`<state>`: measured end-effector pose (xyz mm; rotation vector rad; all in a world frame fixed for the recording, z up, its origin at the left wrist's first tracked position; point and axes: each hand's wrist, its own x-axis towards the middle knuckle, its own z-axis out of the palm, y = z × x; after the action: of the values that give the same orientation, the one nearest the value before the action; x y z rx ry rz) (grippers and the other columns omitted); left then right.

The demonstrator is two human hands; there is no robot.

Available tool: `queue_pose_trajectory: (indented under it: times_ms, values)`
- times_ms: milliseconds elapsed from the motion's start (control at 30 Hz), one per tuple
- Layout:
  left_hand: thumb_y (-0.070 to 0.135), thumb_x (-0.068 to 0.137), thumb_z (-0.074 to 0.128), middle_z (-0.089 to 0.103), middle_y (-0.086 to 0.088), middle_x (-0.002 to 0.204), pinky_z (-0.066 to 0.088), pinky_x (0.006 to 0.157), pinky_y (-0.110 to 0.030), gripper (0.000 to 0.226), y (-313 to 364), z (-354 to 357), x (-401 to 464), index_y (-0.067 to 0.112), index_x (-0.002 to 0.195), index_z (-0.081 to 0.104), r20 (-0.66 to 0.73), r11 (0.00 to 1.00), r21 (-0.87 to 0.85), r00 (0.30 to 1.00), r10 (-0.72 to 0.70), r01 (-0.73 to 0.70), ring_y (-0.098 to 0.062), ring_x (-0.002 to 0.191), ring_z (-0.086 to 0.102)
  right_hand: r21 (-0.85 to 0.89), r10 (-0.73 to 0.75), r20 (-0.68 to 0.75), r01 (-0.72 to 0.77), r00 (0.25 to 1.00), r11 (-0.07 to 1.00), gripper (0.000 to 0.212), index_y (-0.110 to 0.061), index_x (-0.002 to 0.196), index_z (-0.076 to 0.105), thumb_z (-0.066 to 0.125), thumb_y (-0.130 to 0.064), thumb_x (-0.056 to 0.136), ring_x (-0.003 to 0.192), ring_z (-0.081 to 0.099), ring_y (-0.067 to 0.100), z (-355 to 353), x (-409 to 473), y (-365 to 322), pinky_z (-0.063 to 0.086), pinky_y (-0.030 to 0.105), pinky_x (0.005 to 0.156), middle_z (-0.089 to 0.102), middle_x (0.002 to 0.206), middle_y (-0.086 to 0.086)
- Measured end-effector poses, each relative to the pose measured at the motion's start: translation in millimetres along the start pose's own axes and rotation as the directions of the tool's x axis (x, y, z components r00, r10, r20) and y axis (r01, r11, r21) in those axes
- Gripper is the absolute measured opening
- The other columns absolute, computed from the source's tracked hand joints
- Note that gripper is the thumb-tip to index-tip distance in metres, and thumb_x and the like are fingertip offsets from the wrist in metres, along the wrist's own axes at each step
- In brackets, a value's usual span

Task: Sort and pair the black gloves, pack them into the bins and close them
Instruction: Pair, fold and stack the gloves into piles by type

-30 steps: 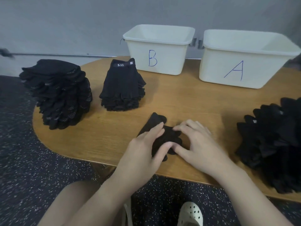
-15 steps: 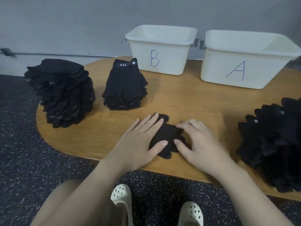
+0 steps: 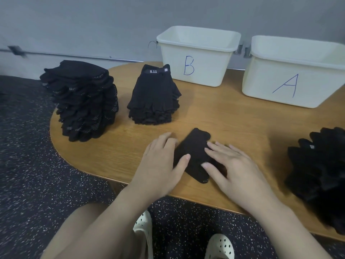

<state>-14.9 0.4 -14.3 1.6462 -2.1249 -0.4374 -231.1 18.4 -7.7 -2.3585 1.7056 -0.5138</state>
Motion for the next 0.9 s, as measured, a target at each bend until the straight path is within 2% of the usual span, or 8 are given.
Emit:
queue_pose_trajectory:
  times_ms: [100,233,300,367,467,600,733,900]
  values:
    - [0.06,0.09,0.062,0.043,0.01,0.123,0.032,0.105,-0.028,0.042,6.1,1.7,9.2,0.025,0.111,0.056,-0.024,0.994,-0.07,0.996,-0.089,0.087,-0.012,0.117,0.041,0.045,0.041,-0.073,-0.038,0.997,0.998,0.062,-0.026,0.135,0.067,0.034,-0.064,0.1,0.141,0.043,-0.001,2.4,4.1,-6.9,0.026,0.03,0.124,0.055,0.147,-0.013]
    - [0.056,0.083,0.075,0.045,0.017,0.111,0.028,0.1,-0.029,0.033,9.6,-4.6,20.0,0.033,0.097,0.056,0.063,0.98,-0.157,0.992,-0.11,0.119,-0.006,0.11,0.034,0.11,0.106,-0.194,-0.086,0.975,0.99,0.055,-0.024,0.111,0.079,0.038,-0.058,0.101,0.123,0.062,0.008,-2.8,11.4,-15.8,0.047,0.043,0.108,0.071,0.129,-0.008]
    - [0.045,0.085,0.078,0.054,0.02,0.102,0.04,0.097,-0.032,0.025,10.5,-11.0,19.8,0.037,0.091,0.055,0.073,0.961,-0.251,0.992,-0.103,0.119,-0.006,0.105,0.045,0.117,0.105,-0.216,-0.081,0.971,0.99,0.045,-0.025,0.128,0.07,0.053,-0.053,0.098,0.128,0.057,0.01,-6.8,18.7,-17.6,0.046,0.044,0.109,0.062,0.138,-0.011]
    - [0.03,0.088,0.08,0.067,0.013,0.09,0.055,0.081,-0.03,0.024,9.5,-19.8,17.0,0.035,0.084,0.056,0.048,0.91,-0.403,0.996,-0.079,0.092,-0.005,0.091,0.063,0.213,0.094,-0.128,-0.065,0.987,0.975,0.067,-0.035,0.151,0.047,0.066,-0.052,0.089,0.142,0.039,0.001,-12.5,27.6,-17.7,0.034,0.032,0.118,0.043,0.154,-0.02]
    - [0.016,0.088,0.079,0.073,0.006,0.082,0.058,0.063,-0.026,0.021,0.5,-40.0,9.5,0.027,0.085,0.062,0.009,0.772,-0.633,0.998,-0.065,0.056,-0.009,0.075,0.072,0.507,0.116,0.06,-0.131,0.991,0.852,0.08,-0.061,0.145,0.037,0.076,-0.059,0.076,0.138,0.03,-0.018,-28.4,43.3,-23.8,0.029,0.018,0.111,0.034,0.151,-0.043]
    - [0.014,0.086,0.082,0.075,0.006,0.093,0.057,0.07,-0.02,0.022,-21.1,-67.1,-3.7,0.029,0.096,0.07,-0.1,0.622,-0.782,0.992,-0.083,-0.027,-0.007,0.087,0.072,0.686,-0.041,0.105,-0.043,0.994,0.726,0.031,-0.033,0.105,0.071,0.078,-0.046,0.077,0.104,0.068,0.005,-34.3,69.0,-43.5,0.052,0.03,0.087,0.074,0.114,-0.011]
    - [0.013,0.086,0.083,0.079,-0.004,0.102,0.061,0.071,-0.026,0.031,-48.7,-93.0,-15.8,0.022,0.113,0.069,-0.117,0.388,-0.921,0.974,-0.192,-0.034,-0.019,0.094,0.077,0.794,-0.088,0.029,0.031,0.996,0.607,0.024,-0.023,0.091,0.072,0.082,-0.043,0.083,0.077,0.069,0.018,-22.8,91.9,-81.4,0.053,0.023,0.072,0.075,0.083,0.003]
    - [0.016,0.083,0.086,0.08,0.002,0.092,0.057,0.068,-0.019,0.024,-71.4,-129.8,-25.6,0.034,0.096,0.077,-0.206,0.544,-0.839,0.924,-0.322,0.003,-0.011,0.085,0.076,0.841,-0.02,-0.05,0.053,0.999,0.539,0.02,-0.026,0.08,0.07,0.08,-0.043,0.079,0.062,0.064,0.008,-18.6,130.2,-132.3,0.048,0.017,0.059,0.072,0.072,0.0]
